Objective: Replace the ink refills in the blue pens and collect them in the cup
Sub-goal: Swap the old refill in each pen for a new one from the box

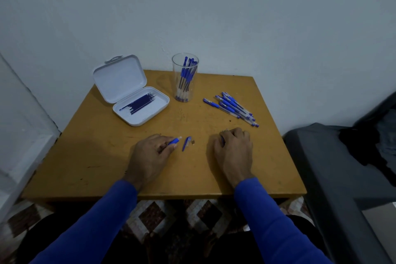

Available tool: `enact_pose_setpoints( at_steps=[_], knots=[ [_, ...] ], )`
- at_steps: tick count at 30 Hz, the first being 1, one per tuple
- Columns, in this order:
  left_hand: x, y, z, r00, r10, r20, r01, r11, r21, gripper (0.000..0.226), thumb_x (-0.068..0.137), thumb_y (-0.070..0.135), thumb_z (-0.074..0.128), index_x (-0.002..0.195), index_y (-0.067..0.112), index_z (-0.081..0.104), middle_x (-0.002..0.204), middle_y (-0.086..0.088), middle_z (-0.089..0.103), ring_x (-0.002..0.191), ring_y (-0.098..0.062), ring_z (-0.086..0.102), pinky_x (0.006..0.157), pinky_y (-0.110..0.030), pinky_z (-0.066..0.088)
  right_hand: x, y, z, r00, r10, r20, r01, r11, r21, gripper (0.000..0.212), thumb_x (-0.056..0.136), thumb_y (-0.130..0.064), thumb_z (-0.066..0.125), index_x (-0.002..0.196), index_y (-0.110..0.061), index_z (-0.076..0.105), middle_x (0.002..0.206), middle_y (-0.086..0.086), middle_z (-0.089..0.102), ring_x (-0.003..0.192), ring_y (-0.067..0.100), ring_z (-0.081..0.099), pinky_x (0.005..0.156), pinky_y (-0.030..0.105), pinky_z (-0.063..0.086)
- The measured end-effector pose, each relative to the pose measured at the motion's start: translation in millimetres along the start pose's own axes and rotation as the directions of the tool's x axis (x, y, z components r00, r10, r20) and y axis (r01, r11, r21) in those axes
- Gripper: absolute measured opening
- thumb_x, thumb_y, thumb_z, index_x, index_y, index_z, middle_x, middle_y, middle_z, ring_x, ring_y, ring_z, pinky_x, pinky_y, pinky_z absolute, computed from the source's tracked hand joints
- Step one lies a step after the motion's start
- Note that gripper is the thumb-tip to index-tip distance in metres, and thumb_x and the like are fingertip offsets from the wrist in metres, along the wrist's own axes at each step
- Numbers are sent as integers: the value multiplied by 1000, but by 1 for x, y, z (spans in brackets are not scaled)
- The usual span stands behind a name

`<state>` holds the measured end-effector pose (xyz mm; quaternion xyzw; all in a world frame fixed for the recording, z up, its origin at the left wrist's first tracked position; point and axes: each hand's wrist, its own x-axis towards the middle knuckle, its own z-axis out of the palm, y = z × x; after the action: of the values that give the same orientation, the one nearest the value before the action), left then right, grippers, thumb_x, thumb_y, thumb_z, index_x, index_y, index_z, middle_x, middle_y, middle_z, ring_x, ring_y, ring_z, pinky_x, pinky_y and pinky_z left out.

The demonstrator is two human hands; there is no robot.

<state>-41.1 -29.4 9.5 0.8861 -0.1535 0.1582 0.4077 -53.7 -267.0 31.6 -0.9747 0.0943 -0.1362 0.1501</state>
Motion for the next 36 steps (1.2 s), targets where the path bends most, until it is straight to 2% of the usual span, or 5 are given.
enact_pose_setpoints(
  at_steps=[11,16,23,30,36],
  knots=[
    [11,-25,-41,989,-40,-143,38,999,-19,23,92,25,73,113,16,77,86,11,69,77,0,61,71,-27,55,25,-85,12,922,-351,163,344,936,70,33,107,-37,44,132,-21,60,123,0,59,108,14,47,90,29,41],
    [11,-53,-65,974,-14,-225,35,996,88,27,90,28,71,109,9,77,82,3,69,71,-9,61,64,-31,55,43,-134,30,873,-460,164,452,888,83,28,106,-22,47,126,-18,66,114,3,64,103,19,48,87,33,46],
    [16,-77,-82,969,-122,-215,158,974,161,22,92,25,74,110,12,78,80,2,69,69,-12,61,61,-35,55,87,-177,40,710,-644,285,676,736,-22,40,99,-2,54,136,-15,60,129,7,60,117,26,46,95,41,49],
    [16,-83,-81,963,-190,-191,216,968,127,22,97,31,66,112,20,77,79,12,61,70,-4,55,63,-22,41,116,-191,50,531,-660,531,785,620,-15,31,98,-3,58,127,-13,65,129,9,58,119,25,48,97,35,47],
    [17,-87,-78,954,-230,-190,261,953,154,26,97,36,63,116,21,76,81,10,61,73,-8,56,64,-27,46,123,-192,52,528,-675,516,774,632,35,22,97,-3,57,116,-11,66,120,8,61,100,16,45,82,23,36]
  ],
)
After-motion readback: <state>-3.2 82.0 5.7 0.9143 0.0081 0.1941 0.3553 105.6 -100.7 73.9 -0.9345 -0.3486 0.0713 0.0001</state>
